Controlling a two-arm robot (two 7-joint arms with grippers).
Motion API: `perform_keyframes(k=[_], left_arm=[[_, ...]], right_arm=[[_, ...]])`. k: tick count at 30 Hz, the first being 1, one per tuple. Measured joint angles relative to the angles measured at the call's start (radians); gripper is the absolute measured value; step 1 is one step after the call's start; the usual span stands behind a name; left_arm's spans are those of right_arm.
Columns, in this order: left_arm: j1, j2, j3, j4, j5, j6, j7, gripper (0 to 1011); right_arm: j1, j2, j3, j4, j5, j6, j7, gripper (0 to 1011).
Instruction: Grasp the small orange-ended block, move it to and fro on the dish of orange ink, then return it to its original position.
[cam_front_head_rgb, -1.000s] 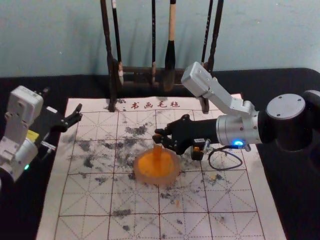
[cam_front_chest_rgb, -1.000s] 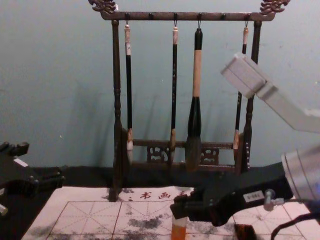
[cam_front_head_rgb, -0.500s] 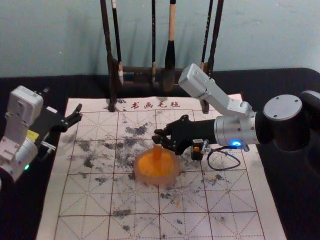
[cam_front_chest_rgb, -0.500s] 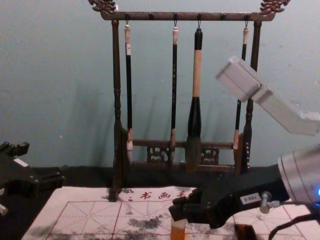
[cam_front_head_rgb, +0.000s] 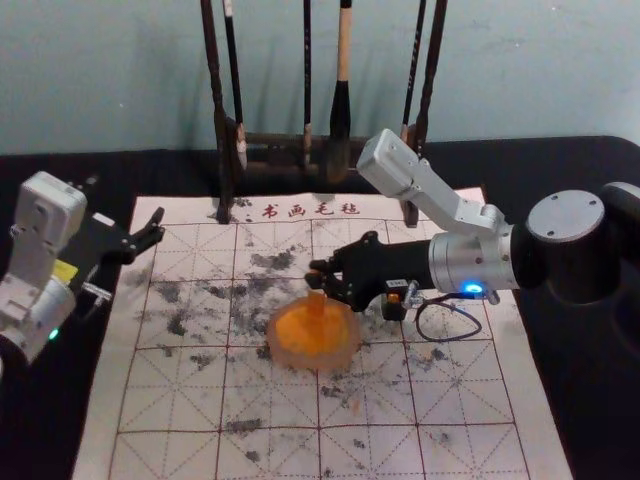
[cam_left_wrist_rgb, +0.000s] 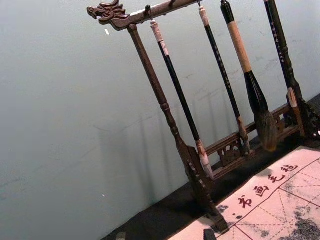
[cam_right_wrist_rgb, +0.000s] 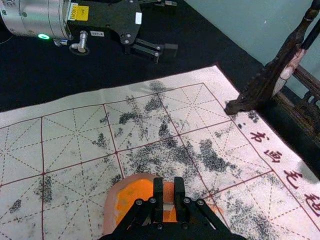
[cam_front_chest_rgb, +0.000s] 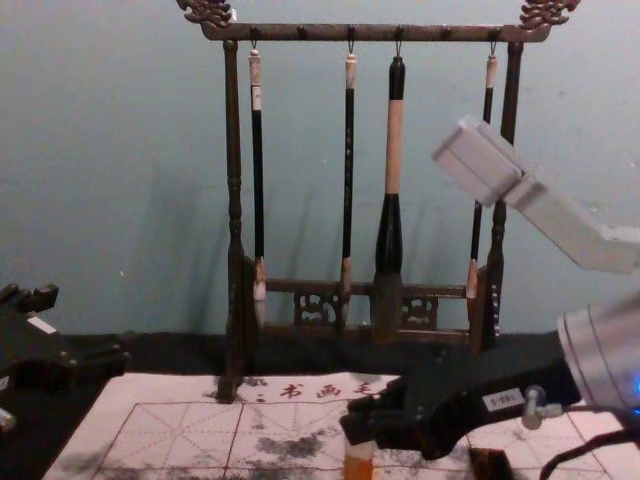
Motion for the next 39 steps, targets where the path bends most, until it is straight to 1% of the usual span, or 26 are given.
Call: perform_keyframes(k=[13,26,39], left_arm=[[0.000,0.000,0.000,0.000,0.000,0.000,0.000,1001],[0.000,0.000,0.000,0.000,0.000,0.000,0.000,1001],[0.000,0.000,0.000,0.000,0.000,0.000,0.000,1001]], right_arm=[[-0.002,0.009,0.006,-0.006,0.000,-0.002,0.007,127],[-0.009,0.028,0.007,-0.018,-0.001,-0.007,0.018,127],[-0.027,0.050,0.004,-0.052,0.008,-0.008,0.032,127]])
